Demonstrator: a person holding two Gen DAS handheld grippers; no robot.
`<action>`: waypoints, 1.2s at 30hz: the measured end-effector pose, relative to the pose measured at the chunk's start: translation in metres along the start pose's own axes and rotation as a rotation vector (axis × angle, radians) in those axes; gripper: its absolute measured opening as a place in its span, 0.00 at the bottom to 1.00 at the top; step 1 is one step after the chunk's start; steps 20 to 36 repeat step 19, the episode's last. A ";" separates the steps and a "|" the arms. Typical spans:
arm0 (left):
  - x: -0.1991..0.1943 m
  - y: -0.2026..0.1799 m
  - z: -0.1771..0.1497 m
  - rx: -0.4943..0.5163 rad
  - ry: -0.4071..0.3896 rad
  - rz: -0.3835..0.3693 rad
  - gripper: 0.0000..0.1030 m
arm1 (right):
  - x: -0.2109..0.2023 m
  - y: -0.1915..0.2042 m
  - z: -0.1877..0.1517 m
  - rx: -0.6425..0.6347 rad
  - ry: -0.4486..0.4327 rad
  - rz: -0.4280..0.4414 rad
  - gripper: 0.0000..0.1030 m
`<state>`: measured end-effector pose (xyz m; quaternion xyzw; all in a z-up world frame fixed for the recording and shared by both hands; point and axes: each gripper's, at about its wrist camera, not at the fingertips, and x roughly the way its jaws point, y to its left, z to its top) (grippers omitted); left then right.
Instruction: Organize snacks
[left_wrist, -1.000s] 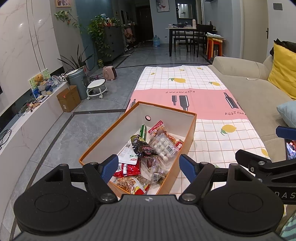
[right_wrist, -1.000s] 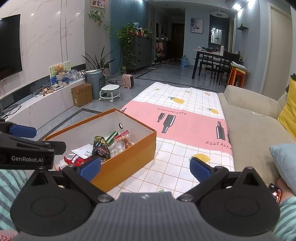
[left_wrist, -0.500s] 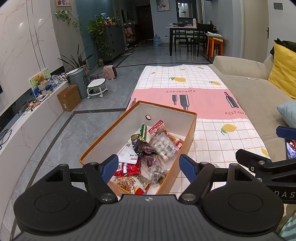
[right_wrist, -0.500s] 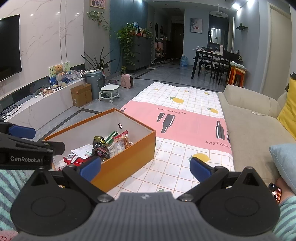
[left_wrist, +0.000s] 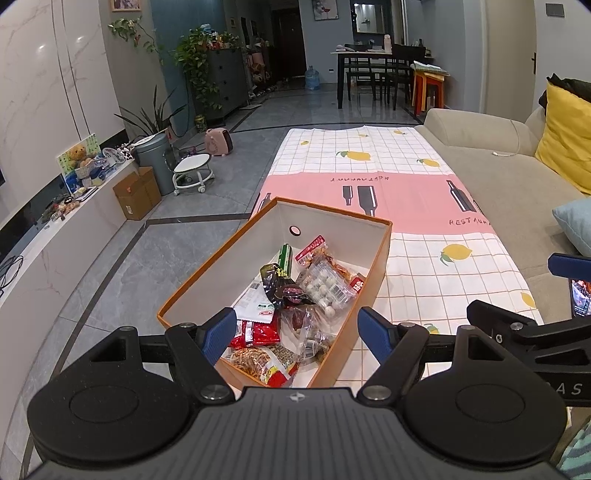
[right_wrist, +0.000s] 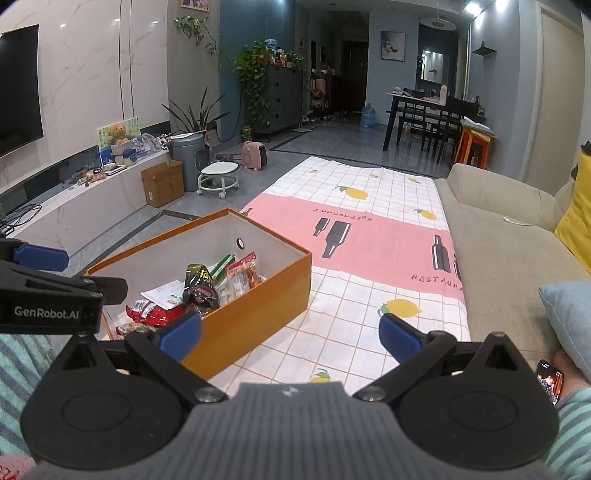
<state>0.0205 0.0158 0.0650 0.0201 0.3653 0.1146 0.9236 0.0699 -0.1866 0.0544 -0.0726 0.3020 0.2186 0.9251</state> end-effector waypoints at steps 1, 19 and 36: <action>0.000 0.000 -0.001 0.001 0.000 0.000 0.85 | 0.000 0.000 0.000 0.000 0.001 -0.001 0.96; -0.004 -0.004 0.001 0.010 -0.017 -0.010 0.85 | 0.002 0.000 -0.002 0.005 0.012 -0.010 0.96; -0.004 -0.004 0.001 0.010 -0.017 -0.010 0.85 | 0.002 0.000 -0.002 0.005 0.012 -0.010 0.96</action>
